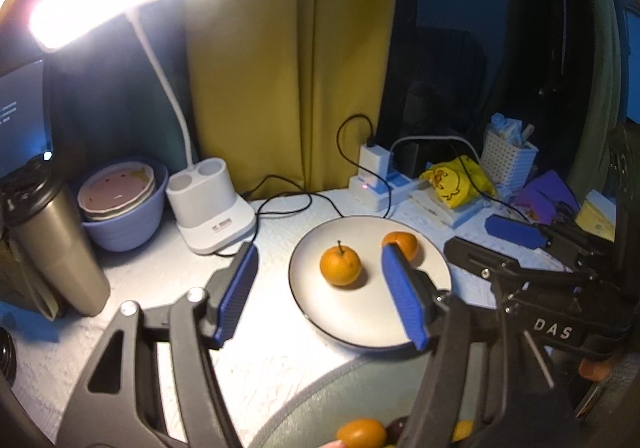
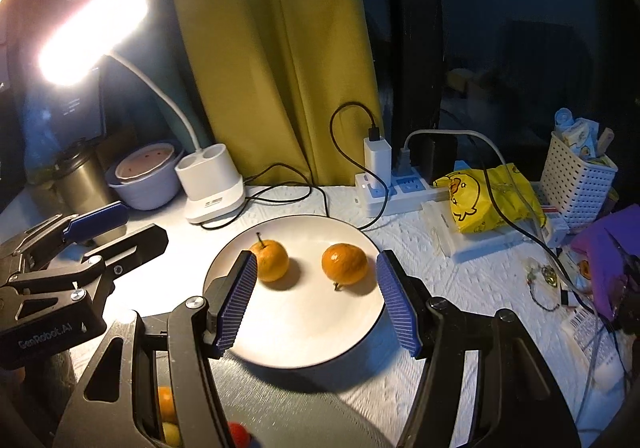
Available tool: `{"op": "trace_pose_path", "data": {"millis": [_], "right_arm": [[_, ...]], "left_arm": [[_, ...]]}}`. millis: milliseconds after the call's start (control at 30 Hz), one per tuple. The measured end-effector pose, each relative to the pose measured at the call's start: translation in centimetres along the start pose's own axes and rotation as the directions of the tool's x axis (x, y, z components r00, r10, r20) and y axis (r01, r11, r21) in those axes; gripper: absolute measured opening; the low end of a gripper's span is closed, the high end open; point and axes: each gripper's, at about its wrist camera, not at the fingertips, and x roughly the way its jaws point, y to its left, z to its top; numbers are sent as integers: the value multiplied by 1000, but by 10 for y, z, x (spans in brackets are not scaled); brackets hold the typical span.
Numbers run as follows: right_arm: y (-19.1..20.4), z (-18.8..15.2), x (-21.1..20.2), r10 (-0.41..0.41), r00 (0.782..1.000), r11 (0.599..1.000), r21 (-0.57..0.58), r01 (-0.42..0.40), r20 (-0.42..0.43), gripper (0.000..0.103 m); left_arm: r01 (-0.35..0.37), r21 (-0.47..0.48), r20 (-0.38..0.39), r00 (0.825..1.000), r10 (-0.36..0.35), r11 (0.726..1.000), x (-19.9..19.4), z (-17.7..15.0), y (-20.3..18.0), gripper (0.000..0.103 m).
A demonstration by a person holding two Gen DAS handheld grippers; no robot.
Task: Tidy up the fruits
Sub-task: 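Move both open tools back over the fruit on the tray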
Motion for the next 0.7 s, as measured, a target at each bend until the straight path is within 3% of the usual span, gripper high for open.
{"op": "trace_pose_path", "data": {"millis": [700], "right_arm": [[5, -54, -52, 25, 999, 1000, 13, -24, -38, 65]], "left_arm": [[20, -20, -42, 999, -21, 1000, -51, -53, -6, 65]]}}
